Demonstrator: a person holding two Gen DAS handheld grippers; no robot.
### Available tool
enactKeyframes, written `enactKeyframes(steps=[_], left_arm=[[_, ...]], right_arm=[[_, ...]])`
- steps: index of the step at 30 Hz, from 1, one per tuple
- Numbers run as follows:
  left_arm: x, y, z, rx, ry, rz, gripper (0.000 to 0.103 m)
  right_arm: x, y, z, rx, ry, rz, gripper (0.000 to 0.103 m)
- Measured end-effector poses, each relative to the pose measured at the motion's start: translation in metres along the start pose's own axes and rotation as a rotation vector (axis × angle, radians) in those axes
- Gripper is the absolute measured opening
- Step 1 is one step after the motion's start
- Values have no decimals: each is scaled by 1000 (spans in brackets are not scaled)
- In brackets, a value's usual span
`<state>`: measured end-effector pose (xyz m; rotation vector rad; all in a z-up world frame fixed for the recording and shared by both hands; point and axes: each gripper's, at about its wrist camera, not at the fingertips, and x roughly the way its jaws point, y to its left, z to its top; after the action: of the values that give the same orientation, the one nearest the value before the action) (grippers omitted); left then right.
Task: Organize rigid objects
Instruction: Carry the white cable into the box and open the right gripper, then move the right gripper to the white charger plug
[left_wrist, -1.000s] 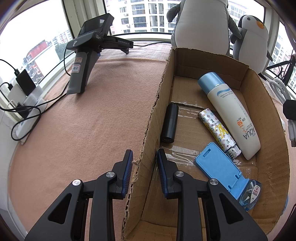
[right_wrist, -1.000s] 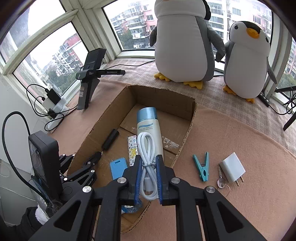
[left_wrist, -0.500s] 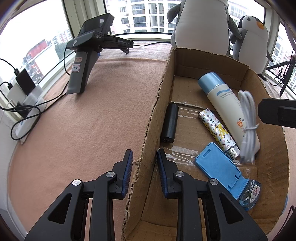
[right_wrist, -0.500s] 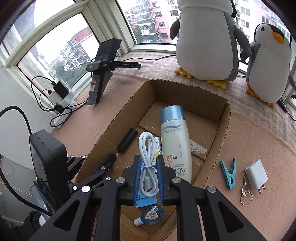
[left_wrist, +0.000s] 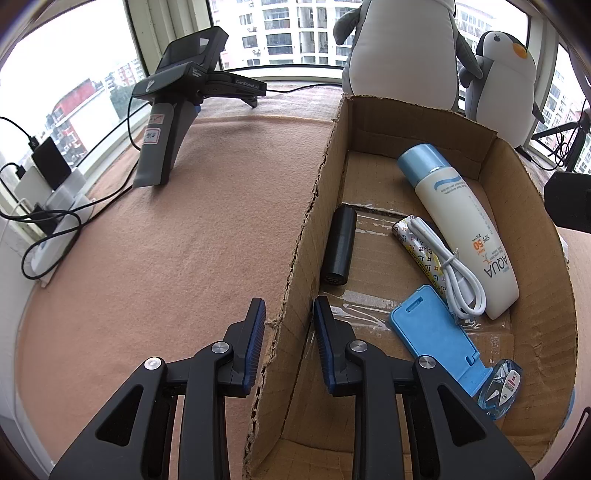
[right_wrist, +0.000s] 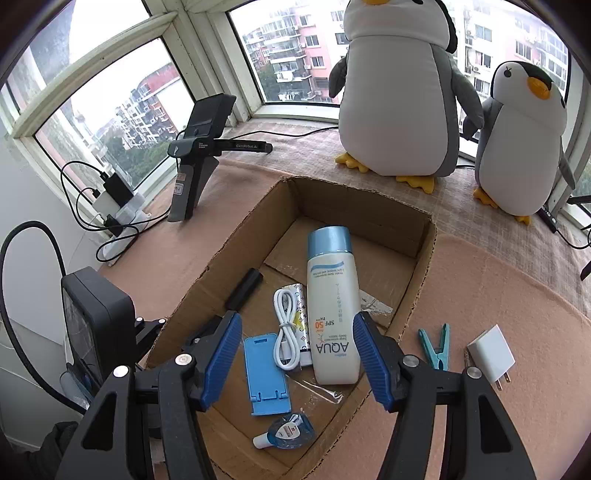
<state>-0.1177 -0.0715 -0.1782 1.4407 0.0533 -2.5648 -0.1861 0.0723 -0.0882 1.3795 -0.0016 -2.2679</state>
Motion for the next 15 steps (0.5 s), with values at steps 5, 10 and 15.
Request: enactKeyframes(steps=[5,10,15], left_arm=[[0,0,0,1,0,0,24],[0,1,0,0,0,-1,24],[0,1,0,0,0,0,24]], right_arm=[[-2,-2,-2,-4,4,-7,59],[-10,-10,-3,9,-5,-9,59],[-25,-31,-9,36,-15,-28,59]])
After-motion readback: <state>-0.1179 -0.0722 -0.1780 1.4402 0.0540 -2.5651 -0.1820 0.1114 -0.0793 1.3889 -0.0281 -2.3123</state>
